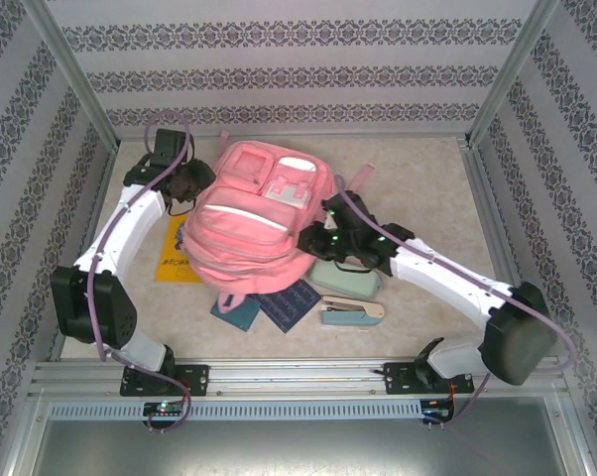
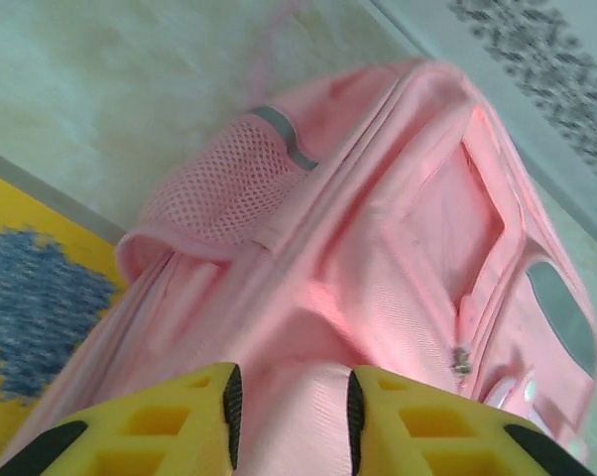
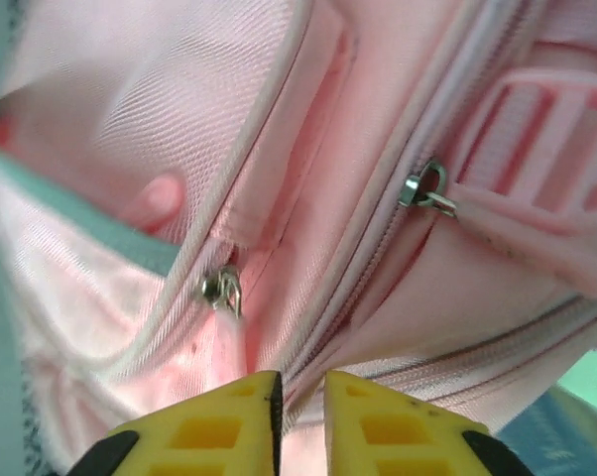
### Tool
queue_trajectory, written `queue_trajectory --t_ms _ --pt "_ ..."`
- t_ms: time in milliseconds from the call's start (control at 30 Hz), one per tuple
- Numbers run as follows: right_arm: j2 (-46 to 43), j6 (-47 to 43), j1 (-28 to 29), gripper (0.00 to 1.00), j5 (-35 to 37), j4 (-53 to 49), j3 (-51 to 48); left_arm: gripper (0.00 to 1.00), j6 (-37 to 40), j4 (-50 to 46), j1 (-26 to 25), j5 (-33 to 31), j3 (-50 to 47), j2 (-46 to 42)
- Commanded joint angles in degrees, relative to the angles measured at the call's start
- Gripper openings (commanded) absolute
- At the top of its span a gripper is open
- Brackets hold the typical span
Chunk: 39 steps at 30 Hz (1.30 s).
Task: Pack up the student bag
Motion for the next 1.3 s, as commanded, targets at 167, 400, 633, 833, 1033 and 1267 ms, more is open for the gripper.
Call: queue_trajectory --t_ms 167,400,633,833,1033,1267 --pt "11.6 1.2 3.4 0.45 0.2 7.8 5.3 0.44 -5.3 -16.8 0.4 -7.5 2.6 -2.8" --pt "7.9 -6.5 2.6 0.52 12.6 -7.3 8.9 0.44 -16.9 -18.3 -5.1 -1.7 -11.2 -10.8" --pt "10.1 -6.3 2.6 0.52 25.8 -21.2 14.2 0.55 -24.6 -27.1 -12.5 -2.2 -9.3 -7.3" --pt "8.4 -7.2 2.5 0.51 28.8 -20.2 12.9 0.59 -27.3 -26.1 -14.9 -1.4 -7.7 -2.7" --pt "7.1 -7.6 1.6 0.51 29.5 -19.3 11.2 0.58 -28.9 -25.6 -16.4 -1.0 -4.4 3.3" --pt "4.4 -6.8 -1.9 0.51 28.2 -17.6 7.1 0.52 -31.7 -23.2 -17.1 1.4 -11.1 2.8"
